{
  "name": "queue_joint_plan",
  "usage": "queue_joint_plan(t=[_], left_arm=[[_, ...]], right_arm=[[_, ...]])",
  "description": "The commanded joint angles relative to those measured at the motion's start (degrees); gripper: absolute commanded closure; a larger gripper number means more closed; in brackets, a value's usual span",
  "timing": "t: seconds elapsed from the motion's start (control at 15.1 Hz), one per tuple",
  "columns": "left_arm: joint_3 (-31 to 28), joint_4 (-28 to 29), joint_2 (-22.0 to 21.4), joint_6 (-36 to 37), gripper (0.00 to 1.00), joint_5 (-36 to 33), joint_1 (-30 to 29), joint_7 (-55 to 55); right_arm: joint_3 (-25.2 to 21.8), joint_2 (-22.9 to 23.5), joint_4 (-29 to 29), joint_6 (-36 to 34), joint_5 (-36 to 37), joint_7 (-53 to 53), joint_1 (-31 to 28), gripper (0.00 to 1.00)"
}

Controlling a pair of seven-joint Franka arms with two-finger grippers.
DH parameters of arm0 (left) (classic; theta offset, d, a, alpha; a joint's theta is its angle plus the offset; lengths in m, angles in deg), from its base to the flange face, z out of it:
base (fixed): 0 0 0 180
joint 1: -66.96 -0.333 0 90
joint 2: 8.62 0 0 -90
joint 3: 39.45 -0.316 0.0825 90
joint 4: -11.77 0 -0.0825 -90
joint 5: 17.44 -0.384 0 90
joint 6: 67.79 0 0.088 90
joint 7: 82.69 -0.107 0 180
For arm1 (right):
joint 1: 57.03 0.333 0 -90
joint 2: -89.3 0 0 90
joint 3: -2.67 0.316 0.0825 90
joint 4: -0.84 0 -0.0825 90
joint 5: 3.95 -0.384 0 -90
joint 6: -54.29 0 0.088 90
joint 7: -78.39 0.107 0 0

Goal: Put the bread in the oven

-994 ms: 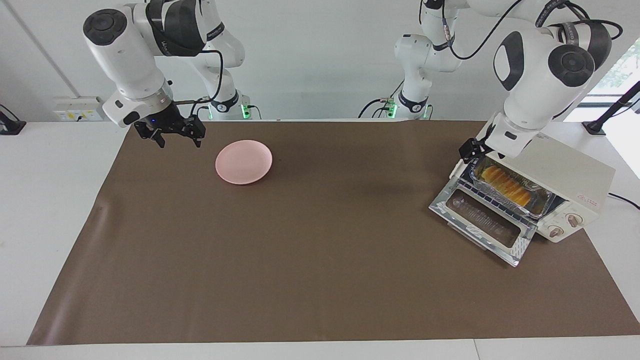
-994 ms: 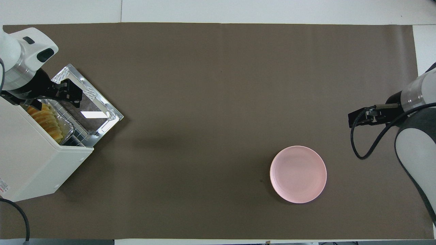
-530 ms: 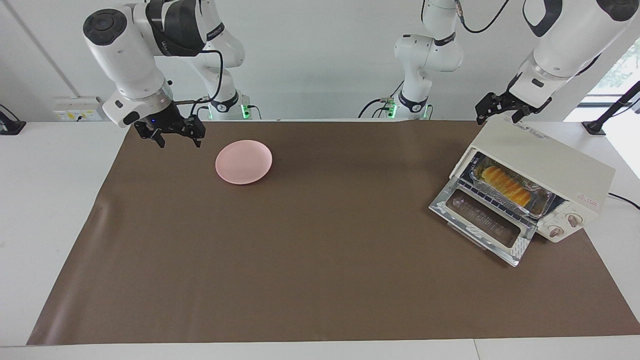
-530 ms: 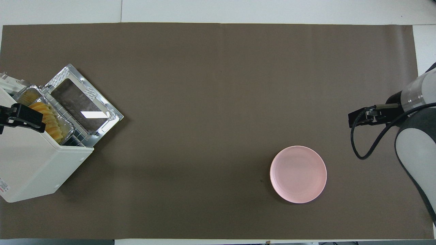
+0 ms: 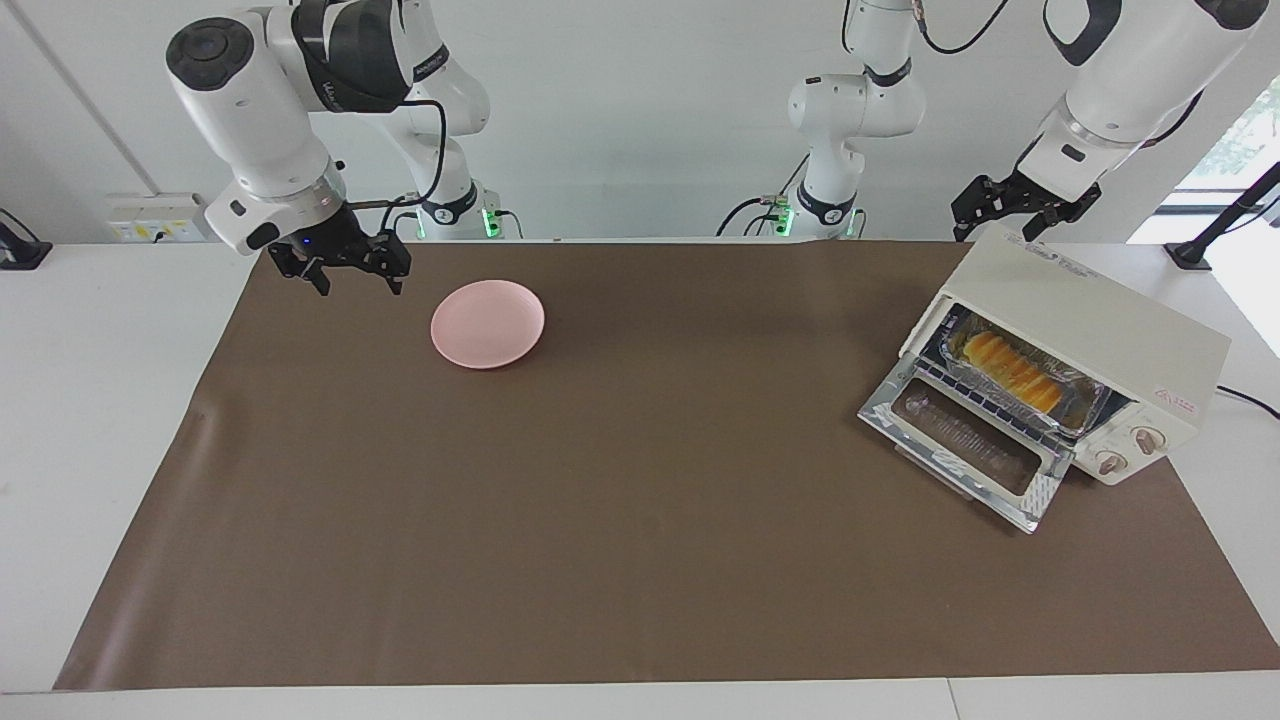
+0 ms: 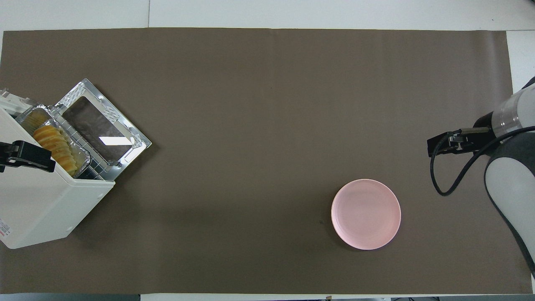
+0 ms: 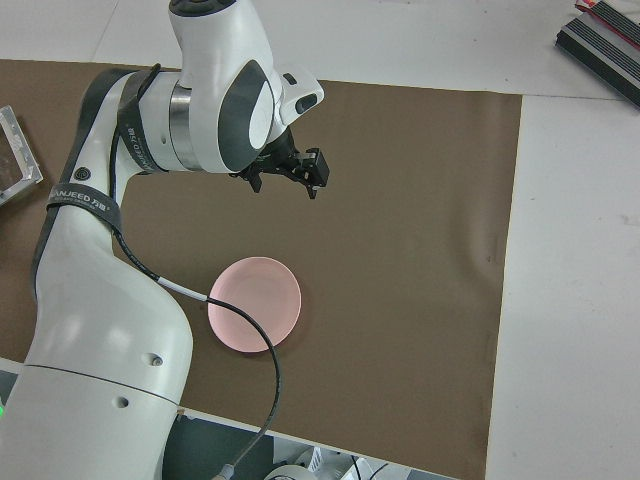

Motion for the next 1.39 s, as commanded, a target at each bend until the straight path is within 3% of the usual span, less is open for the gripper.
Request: queue_joint_plan(t=[0.0,0.53,1.32], left_arm=[[3.73,-1.11,2.5,-0.72,0.0,0.96,-3.25,-0.36],[5.14,-0.93,3.12,-4.85,0.0,1.22,-3.61,-0.45],[6.55,-1.11,3.3,-5.03,0.0,0.7,-3.52,-0.45]], right_arm=[[0.7,-1.03,-0.74,-0.38,0.31,-1.56,-1.01,0.0],[0.7,-0.94,-0.74,-0.29,0.31,-1.56,-1.01,0.0],[0.7,-0.94,-0.74,-0.29,0.31,-1.56,-1.01,0.0]])
